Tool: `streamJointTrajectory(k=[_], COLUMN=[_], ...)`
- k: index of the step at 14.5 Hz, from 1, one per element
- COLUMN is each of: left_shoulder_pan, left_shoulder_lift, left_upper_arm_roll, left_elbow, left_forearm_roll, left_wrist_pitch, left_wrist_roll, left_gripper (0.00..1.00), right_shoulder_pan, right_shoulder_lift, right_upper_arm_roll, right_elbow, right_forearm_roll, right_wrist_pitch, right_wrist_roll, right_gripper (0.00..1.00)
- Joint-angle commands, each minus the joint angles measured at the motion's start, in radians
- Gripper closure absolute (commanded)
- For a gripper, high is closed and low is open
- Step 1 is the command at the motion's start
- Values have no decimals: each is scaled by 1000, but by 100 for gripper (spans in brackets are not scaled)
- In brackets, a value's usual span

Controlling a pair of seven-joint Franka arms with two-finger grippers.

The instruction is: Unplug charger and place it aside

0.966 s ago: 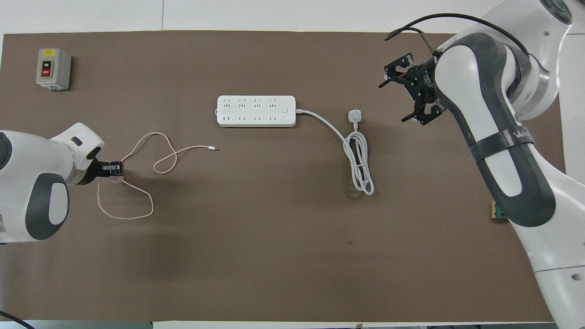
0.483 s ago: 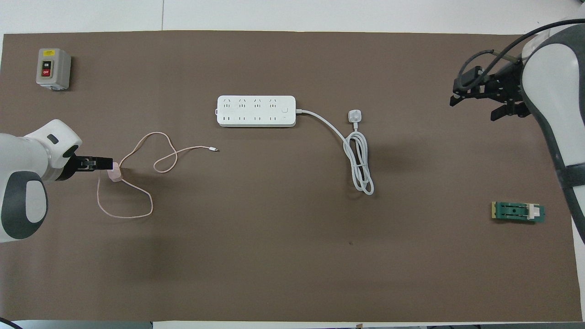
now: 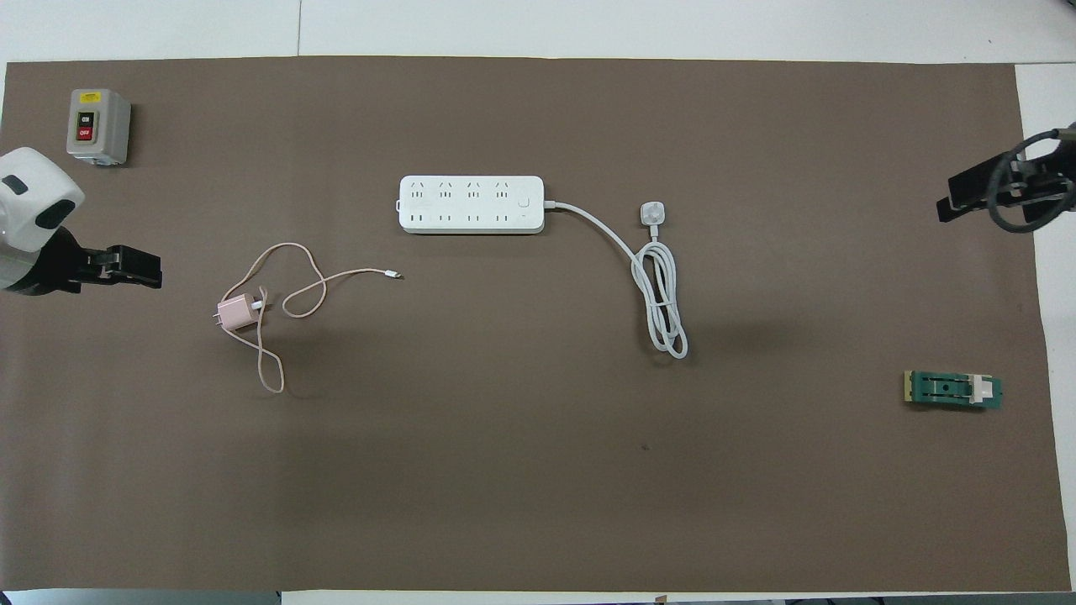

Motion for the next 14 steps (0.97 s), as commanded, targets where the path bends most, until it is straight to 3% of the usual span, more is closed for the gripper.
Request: streamJointTrajectory(k=[1, 4, 7, 14], left_shoulder_pan=[-20, -21, -34, -60], left_shoulder_lift=[39, 36, 4, -54], left_upper_arm_roll=[5, 4, 1, -16], left_elbow=[69, 135, 140, 83], left_forearm_roll=[4, 6, 0, 0], left_wrist_pitch=[-33, -80, -139, -183], left_wrist_roll=[-22, -95, -116, -171], left_gripper=[0, 0, 0, 0], right_shoulder_pan=[-50, -115, -119, -130], right_shoulder_lift=[-127, -226, -253, -244], right_upper_arm_roll=[72, 207, 212, 218], right_elbow=[-120, -249, -329, -310], right_forearm_roll=[-64, -159, -157, -167], right_wrist_pitch=[-17, 9, 93, 100], right_wrist_roll=[-29, -20, 1, 26], right_gripper=[0, 0, 0, 0])
